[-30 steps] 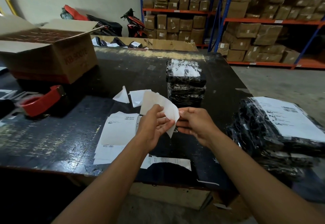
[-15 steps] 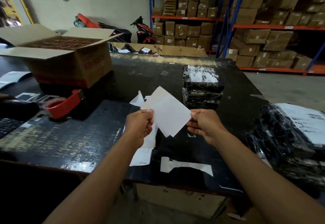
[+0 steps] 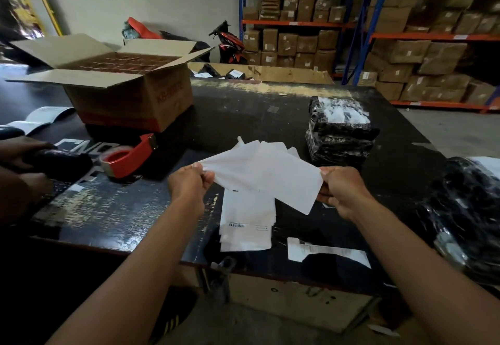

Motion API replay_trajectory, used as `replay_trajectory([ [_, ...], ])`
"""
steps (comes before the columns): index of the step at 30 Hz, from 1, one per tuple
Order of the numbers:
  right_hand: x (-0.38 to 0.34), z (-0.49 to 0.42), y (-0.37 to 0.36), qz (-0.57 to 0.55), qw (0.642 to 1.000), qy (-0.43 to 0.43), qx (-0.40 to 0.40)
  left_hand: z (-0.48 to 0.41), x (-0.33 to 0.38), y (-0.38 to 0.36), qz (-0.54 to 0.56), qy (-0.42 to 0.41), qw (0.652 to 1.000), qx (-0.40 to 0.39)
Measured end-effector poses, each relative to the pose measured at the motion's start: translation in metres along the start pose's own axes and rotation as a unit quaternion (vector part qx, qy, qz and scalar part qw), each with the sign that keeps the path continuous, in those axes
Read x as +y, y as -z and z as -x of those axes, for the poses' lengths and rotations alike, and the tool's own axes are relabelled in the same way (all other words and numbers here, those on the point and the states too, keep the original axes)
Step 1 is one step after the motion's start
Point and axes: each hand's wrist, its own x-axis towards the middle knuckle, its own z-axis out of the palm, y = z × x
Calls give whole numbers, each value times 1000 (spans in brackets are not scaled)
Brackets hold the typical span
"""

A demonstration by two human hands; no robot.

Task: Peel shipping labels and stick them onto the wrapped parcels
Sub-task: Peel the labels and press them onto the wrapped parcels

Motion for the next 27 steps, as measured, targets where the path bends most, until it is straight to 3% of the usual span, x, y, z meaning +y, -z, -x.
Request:
replay_trajectory([
  [9,-26,-26,1,-93,992,12,79,-29,1,-5,78,-6,991,113],
  [13,-49,-52,-8,-111,991,28,63,-40,-7,-26,57,21,995,76],
  [19,-72,-91,-31,-128,990,50,11,-75,-34,-83,-69,56,996,23],
  [25,-82,-126,-37,-81,994,69,-19,-102,-51,-118,-256,98,961,40],
  [27,-85,-136,-38,-60,995,75,-28,-108,-56,-122,-274,86,958,29],
])
